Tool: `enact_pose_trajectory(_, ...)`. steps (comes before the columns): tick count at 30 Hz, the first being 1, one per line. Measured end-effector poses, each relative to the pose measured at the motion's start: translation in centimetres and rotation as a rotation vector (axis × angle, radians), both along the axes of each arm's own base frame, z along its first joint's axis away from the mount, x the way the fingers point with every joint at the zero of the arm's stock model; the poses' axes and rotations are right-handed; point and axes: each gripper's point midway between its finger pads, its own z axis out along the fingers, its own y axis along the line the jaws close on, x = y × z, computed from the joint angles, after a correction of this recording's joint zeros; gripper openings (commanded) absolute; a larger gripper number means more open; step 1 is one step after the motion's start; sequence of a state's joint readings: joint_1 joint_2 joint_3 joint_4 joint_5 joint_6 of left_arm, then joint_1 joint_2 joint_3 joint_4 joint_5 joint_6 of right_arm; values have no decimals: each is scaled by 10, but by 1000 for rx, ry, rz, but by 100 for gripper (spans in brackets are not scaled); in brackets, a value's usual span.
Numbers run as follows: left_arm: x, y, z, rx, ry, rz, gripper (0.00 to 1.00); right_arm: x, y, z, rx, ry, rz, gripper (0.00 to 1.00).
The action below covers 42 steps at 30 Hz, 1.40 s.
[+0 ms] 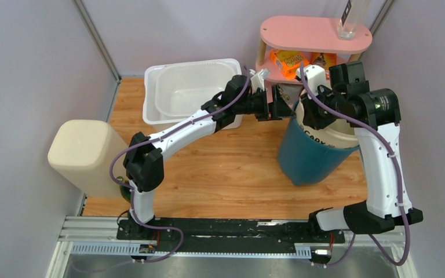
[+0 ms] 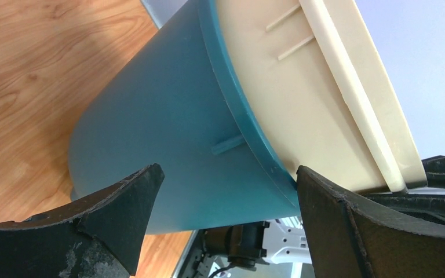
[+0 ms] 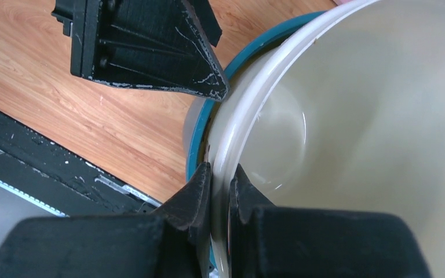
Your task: Turn the large container upside down
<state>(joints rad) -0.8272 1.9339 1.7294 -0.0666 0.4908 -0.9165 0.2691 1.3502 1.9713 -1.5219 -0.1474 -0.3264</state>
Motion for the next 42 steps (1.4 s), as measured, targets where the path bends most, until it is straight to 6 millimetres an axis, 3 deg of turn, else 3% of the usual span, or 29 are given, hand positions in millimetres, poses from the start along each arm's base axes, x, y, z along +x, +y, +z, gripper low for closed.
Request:
enact_pose_trajectory(7, -3, -1, 31, -83, -51, 16, 95, -2, -4, 33, -8, -82, 3, 0)
enact_pose_trajectory(12, -8, -5, 42, -114, -78, 11, 96, -10, -9, 43, -29, -143, 34, 0)
enact_pose_trajectory(20, -26, -18, 24, -88, -48, -55, 96, -32, -13, 24, -59, -171, 126, 0)
enact_pose_trajectory(23, -28, -24, 9, -73, -22, -82, 96, -31, -15, 16, -85, -166, 151, 0)
enact_pose_trajectory(27, -26, -27, 2, -78, -7, -88, 96, -24, -18, 15, -139, -183, 193, 0)
enact_pose_trajectory(42, -13, -33, 17, -127, -59, -58, 98, -10, -24, 32, -243, -321, 271, 0)
